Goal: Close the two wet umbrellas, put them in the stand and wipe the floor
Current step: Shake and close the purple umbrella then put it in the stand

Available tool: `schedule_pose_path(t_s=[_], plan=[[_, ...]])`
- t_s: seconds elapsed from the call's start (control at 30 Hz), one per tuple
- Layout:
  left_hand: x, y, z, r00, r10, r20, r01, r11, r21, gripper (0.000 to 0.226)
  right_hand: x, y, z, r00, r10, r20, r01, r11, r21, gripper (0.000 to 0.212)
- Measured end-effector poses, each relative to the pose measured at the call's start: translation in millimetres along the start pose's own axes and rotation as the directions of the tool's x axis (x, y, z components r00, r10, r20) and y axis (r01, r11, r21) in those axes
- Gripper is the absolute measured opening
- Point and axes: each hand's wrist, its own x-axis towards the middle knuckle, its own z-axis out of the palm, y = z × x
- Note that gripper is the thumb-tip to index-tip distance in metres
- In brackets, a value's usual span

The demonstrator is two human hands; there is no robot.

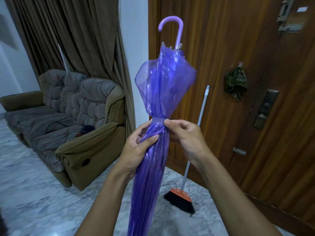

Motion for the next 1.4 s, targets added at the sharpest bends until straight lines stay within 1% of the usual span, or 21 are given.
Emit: schedule_pose_path(t_s=[0.1, 0.17, 0.2, 0.27, 0.3, 0.33, 0.37, 0.4, 0.53, 0.57, 0.63, 0.67, 0.73, 0.83, 0.93, 1.0, 1.1, 1.13, 1.3, 1.33, 1.4], plan=[[-2, 0, -8, 0.987, -0.122, 0.1, 0.136, 0.979, -0.152, 0.05, -3, -2, 4, 1.0, -0.031, 0.0, 0.031, 0.999, -0.031, 0.023], [-1, 1, -11, 0.981, -0.145, 0.126, 0.162, 0.977, -0.138, 0.046, -5, -3, 9, 0.995, -0.081, -0.059, 0.077, 0.995, -0.064, 0.022], [0, 1, -12, 0.987, -0.129, 0.093, 0.136, 0.988, -0.071, 0.042, -6, -3, 12, 0.989, -0.114, -0.093, 0.107, 0.991, -0.083, 0.021], [2, 4, -10, 0.999, -0.002, -0.04, 0.01, 0.98, 0.2, 0.037, -7, -1, 16, 0.972, -0.169, -0.162, 0.147, 0.979, -0.141, 0.02], [3, 7, -8, 0.99, 0.105, -0.091, -0.064, 0.926, 0.372, 0.037, -8, -1, 19, 0.962, -0.197, -0.19, 0.162, 0.969, -0.185, 0.018], [3, 10, -5, 0.975, 0.204, -0.092, -0.129, 0.848, 0.514, 0.038, -8, 0, 21, 0.951, -0.226, -0.208, 0.178, 0.957, -0.229, 0.016], [3, 12, -2, 0.962, 0.265, -0.065, -0.175, 0.783, 0.596, 0.039, -10, -1, 23, 0.942, -0.25, -0.223, 0.19, 0.947, -0.26, 0.015], [2, 14, 0, 0.959, 0.281, -0.04, -0.193, 0.751, 0.632, 0.041, -12, -2, 25, 0.935, -0.27, -0.229, 0.203, 0.939, -0.277, 0.014], [-4, 24, 2, 0.983, 0.182, 0.035, -0.163, 0.756, 0.634, 0.052, -15, -5, 26, 0.929, -0.336, -0.154, 0.268, 0.9, -0.344, 0.005], [-4, 25, 3, 0.982, 0.179, 0.059, -0.171, 0.719, 0.673, 0.059, -14, -5, 25, 0.931, -0.34, -0.131, 0.271, 0.887, -0.375, 0.004], [-5, 24, 4, 0.97, 0.238, 0.054, -0.197, 0.635, 0.747, 0.069, -14, -4, 24, 0.934, -0.352, -0.061, 0.294, 0.855, -0.427, 0.007], [-4, 23, 4, 0.958, 0.286, 0.032, -0.211, 0.623, 0.753, 0.068, -14, -4, 23, 0.937, -0.35, -0.021, 0.309, 0.852, -0.423, 0.009], [-5, 22, 4, 0.935, 0.355, -0.003, -0.247, 0.656, 0.714, 0.061, -13, -5, 23, 0.951, -0.309, 0.019, 0.298, 0.897, -0.326, 0.01], [-5, 26, 1, 0.941, 0.339, -0.005, -0.271, 0.759, 0.592, 0.056, -9, -11, 20, 0.985, -0.172, 0.014, 0.173, 0.983, -0.054, 0.012], [-4, 31, -3, 0.951, 0.308, 0.009, -0.276, 0.836, 0.474, 0.057, -4, -15, 10, 0.995, -0.052, 0.08, 0.045, 0.996, 0.083, 0.027], [-4, 34, -3, 0.957, 0.29, 0.012, -0.267, 0.866, 0.423, 0.057, -1, -17, 6, 0.994, -0.049, 0.097, 0.041, 0.996, 0.082, 0.029], [-5, 34, 1, 0.967, 0.254, -0.013, -0.238, 0.923, 0.304, 0.054, 3, -17, 7, 0.987, -0.158, 0.028, 0.159, 0.986, -0.042, 0.017], [-4, 32, 1, 0.971, 0.238, -0.011, -0.227, 0.937, 0.265, 0.053, 3, -16, 8, 0.984, -0.176, 0.008, 0.176, 0.983, -0.049, 0.018], [-4, 22, 1, 0.989, 0.147, 0.016, -0.148, 0.98, 0.133, 0.049, -2, -13, 18, 1.0, -0.027, 0.014, 0.025, 0.99, 0.142, 0.03], [-4, 22, 1, 0.991, 0.135, 0.002, -0.134, 0.981, 0.14, 0.05, -2, -12, 20, 1.0, -0.028, -0.007, 0.029, 0.99, 0.135, 0.032], [-2, 22, 1, 0.981, 0.185, -0.059, -0.162, 0.946, 0.281, 0.05, -2, -10, 23, 0.996, -0.053, -0.076, 0.059, 0.995, 0.081, 0.028]])
